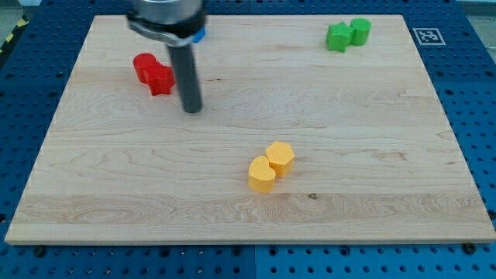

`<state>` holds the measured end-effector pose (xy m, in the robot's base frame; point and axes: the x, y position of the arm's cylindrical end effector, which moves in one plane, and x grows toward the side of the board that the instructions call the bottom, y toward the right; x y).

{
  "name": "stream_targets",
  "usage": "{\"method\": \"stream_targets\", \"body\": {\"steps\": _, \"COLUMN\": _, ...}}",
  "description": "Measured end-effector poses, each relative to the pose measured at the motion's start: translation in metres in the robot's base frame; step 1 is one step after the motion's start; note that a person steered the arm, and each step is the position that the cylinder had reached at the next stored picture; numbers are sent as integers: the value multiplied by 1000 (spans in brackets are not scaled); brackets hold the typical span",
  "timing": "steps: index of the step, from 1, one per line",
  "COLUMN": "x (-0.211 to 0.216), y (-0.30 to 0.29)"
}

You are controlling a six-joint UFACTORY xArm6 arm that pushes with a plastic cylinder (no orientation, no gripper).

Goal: Slide the blue triangle and blue cube slightly right

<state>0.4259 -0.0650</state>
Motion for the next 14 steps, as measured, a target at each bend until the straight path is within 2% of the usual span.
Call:
{"method": "stream_targets", "body": {"steps": 1, "x": -3, "y": 60}}
{"method": "stream_targets", "body": {"steps": 2, "x": -22, "y": 80}}
{"method": "stream_targets", "body": {"steps": 5, "x": -89, "y": 20}}
{"method": "stream_targets", "body": {"steps": 8, "x": -169, "y": -114}}
{"method": "stream_targets", "body": {"steps": 10, "x": -213, "y": -116}}
{"method": "stream_targets", "body": {"steps": 11, "x": -206, "y": -104}}
{"method": "stream_targets", "body": {"steps": 13, "x": -194, "y": -34}}
{"method": "stream_targets", "body": {"steps": 14, "x": -185, "y": -26}}
